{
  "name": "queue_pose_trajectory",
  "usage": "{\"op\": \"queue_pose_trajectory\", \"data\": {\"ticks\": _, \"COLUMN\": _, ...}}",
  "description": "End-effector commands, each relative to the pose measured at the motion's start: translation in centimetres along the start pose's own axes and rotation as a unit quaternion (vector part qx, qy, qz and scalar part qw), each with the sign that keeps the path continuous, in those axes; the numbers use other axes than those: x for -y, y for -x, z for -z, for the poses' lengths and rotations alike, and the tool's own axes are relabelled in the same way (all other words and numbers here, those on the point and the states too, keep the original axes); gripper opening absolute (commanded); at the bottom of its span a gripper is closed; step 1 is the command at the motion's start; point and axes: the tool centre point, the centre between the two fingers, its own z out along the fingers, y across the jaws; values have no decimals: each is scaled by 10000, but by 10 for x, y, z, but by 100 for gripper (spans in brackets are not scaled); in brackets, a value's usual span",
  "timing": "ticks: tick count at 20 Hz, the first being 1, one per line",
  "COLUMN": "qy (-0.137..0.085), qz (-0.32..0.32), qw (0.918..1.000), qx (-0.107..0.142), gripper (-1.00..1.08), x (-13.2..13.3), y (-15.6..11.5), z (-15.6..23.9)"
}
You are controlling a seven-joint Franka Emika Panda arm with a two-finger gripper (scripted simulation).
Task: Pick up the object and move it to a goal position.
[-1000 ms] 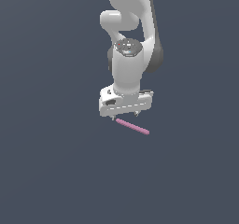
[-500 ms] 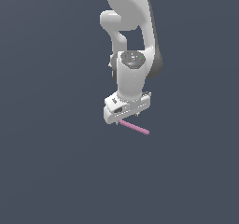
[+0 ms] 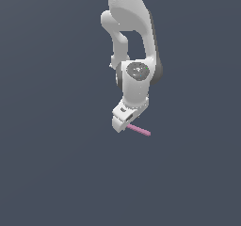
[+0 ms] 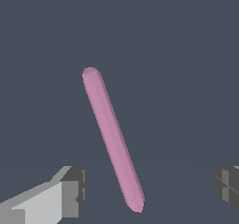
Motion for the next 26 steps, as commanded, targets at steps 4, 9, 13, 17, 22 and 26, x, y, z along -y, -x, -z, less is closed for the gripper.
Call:
{"op": "queue_pose_trajectory", "data": {"ticks": 4, "qy": -49, "qz": 810, "qw": 9967, "qx": 24, "gripper": 100, "x": 12, "y": -1, "z": -19}}
{"op": "queue_pose_trajectory", "data": {"ticks": 9, "qy": -86, "qz": 1324, "qw": 9912, "qx": 30, "gripper": 100, "x": 20, "y": -1, "z": -31}}
{"op": "queue_pose_trajectory", "data": {"ticks": 13, "qy": -106, "qz": 1585, "qw": 9873, "qx": 30, "gripper": 100, "x": 24, "y": -1, "z": -37}}
{"op": "queue_pose_trajectory", "data": {"ticks": 17, "qy": -116, "qz": 1716, "qw": 9851, "qx": 30, "gripper": 100, "x": 26, "y": -1, "z": -40}}
{"op": "queue_pose_trajectory", "data": {"ticks": 22, "qy": -118, "qz": 1706, "qw": 9853, "qx": 31, "gripper": 100, "x": 26, "y": -1, "z": -41}}
{"op": "queue_pose_trajectory", "data": {"ticks": 26, "qy": -118, "qz": 1713, "qw": 9851, "qx": 31, "gripper": 100, "x": 27, "y": -1, "z": -51}}
